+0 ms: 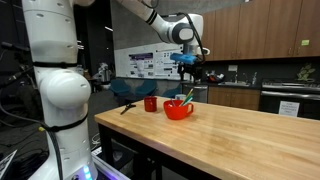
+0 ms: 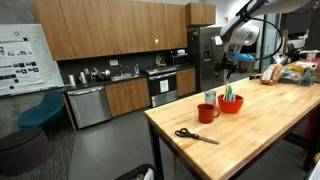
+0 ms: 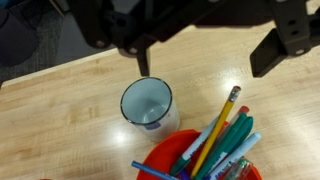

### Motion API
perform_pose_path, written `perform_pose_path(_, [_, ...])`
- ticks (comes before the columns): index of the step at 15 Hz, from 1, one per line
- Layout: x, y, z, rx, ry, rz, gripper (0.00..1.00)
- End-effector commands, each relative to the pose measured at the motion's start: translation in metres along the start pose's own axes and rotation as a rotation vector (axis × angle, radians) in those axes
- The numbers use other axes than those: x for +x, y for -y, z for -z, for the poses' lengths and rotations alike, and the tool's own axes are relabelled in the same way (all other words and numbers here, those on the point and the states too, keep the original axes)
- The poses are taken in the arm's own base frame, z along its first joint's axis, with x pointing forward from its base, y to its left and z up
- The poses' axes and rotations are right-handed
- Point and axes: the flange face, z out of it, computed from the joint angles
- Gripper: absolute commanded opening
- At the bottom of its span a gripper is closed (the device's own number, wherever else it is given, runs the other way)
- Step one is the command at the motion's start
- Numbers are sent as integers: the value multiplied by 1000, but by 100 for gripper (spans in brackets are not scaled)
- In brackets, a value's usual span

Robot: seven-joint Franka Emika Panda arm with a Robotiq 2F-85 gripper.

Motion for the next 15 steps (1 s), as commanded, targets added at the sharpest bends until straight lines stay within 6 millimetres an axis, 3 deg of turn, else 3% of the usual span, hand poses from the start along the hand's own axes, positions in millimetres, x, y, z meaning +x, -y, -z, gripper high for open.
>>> perform_pose_path(1, [-6, 25, 19, -13, 35, 78, 100])
perform_pose_path(15, [-54, 118, 96, -108, 109, 290, 100])
